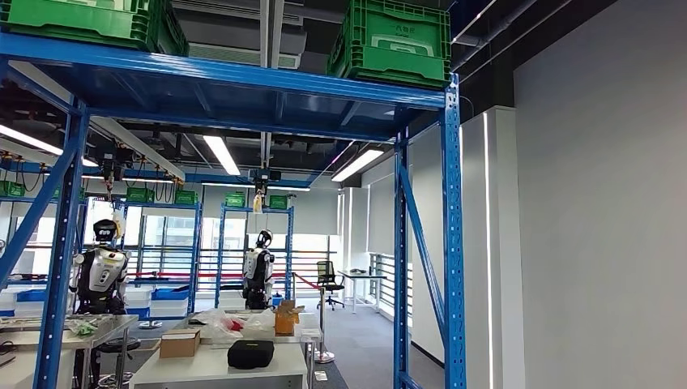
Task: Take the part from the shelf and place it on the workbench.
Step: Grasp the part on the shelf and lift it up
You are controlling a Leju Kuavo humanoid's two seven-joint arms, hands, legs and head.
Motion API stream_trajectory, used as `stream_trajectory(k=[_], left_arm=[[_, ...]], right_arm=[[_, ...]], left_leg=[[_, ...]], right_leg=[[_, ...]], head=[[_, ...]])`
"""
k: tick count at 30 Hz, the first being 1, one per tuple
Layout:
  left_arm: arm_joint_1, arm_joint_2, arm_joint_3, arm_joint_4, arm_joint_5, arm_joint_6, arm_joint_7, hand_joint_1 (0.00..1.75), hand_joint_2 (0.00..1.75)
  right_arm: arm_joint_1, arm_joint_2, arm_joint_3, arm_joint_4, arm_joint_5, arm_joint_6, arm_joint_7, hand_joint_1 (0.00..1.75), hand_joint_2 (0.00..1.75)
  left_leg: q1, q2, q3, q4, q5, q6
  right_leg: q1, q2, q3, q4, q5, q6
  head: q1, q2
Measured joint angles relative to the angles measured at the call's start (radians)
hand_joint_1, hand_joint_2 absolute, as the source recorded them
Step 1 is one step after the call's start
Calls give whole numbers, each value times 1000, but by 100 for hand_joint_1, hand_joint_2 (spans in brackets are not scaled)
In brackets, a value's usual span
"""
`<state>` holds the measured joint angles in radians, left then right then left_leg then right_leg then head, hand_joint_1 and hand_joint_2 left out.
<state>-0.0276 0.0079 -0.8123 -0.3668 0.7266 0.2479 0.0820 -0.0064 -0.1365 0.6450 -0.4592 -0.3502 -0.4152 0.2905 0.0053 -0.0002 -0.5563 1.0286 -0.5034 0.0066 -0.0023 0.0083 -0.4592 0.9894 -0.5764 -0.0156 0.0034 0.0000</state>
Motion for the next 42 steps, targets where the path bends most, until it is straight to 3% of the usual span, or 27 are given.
stream_trajectory(k=[17,25,32,42], left_arm=[[-34,-5,-195,4,91,12,0,0,0],[-57,-9,-266,12,126,13,0,0,0],[-76,-13,-320,19,143,12,1,0,0],[-109,-14,-402,32,146,10,18,0,0]], right_arm=[[8,-85,-140,-321,415,74,141,0,0],[-51,-129,-171,-510,629,116,199,0,0],[-138,-143,-137,-653,804,179,228,0,0],[-278,-118,28,-787,1030,266,220,0,0]], left_leg=[[0,-1,0,0,1,0],[0,-3,1,0,3,1],[0,-5,0,-1,4,0],[0,-6,0,-2,5,-2]], right_leg=[[0,-1,1,1,0,0],[0,-3,2,1,1,-1],[0,-4,2,1,1,-1],[0,-6,2,2,1,-1]], head=[[0,0],[0,0],[0,0],[0,0]])
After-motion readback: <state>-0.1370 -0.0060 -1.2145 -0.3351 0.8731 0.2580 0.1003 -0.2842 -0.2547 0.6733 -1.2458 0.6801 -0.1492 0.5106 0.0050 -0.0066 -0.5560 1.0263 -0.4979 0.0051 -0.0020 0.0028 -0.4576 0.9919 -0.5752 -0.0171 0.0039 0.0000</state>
